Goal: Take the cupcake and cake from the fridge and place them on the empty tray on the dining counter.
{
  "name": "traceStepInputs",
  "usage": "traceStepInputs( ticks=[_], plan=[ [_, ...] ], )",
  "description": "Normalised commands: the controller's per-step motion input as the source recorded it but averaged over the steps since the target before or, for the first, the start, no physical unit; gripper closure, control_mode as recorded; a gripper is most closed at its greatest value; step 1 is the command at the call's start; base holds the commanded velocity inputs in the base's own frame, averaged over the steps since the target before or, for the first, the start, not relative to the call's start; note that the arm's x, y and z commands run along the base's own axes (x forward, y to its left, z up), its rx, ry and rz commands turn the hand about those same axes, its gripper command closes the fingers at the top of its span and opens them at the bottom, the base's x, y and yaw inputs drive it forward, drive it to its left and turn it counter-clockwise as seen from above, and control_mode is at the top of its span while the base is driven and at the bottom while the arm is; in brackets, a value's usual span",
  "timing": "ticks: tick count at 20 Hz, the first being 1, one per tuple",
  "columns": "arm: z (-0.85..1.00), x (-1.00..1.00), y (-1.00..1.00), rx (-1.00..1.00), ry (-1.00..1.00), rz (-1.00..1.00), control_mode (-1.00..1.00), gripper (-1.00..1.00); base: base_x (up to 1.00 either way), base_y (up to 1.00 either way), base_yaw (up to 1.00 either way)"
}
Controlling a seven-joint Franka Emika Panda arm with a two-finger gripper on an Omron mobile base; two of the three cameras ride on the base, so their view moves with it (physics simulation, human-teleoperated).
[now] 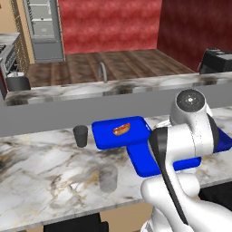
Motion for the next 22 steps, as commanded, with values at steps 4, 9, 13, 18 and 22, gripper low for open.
traceStepInputs(
  ticks=[4, 9, 13, 18, 22],
  plan=[
    [-0.42, 0.0, 0.0, 0.0, -0.01, 0.0, -1.0, 1.0, 0.0, 0.0, 0.0],
    [-0.35, 0.0, 0.0, 0.0, -0.06, 0.0, -1.0, 1.0, 0.0, 0.0, 0.0],
    [-0.24, 0.0, 0.0, 0.0, -0.01, 0.0, -1.0, 1.0, 0.0, 0.0, 0.0],
    [-0.33, 0.09, 0.0, 0.0, -0.03, 0.0, -1.0, 1.0, 0.0, 0.0, 0.0],
    [-0.46, 0.11, -0.01, -0.03, -0.1, 0.0, -1.0, 1.0, 0.0, 0.0, 0.0]
  ],
)
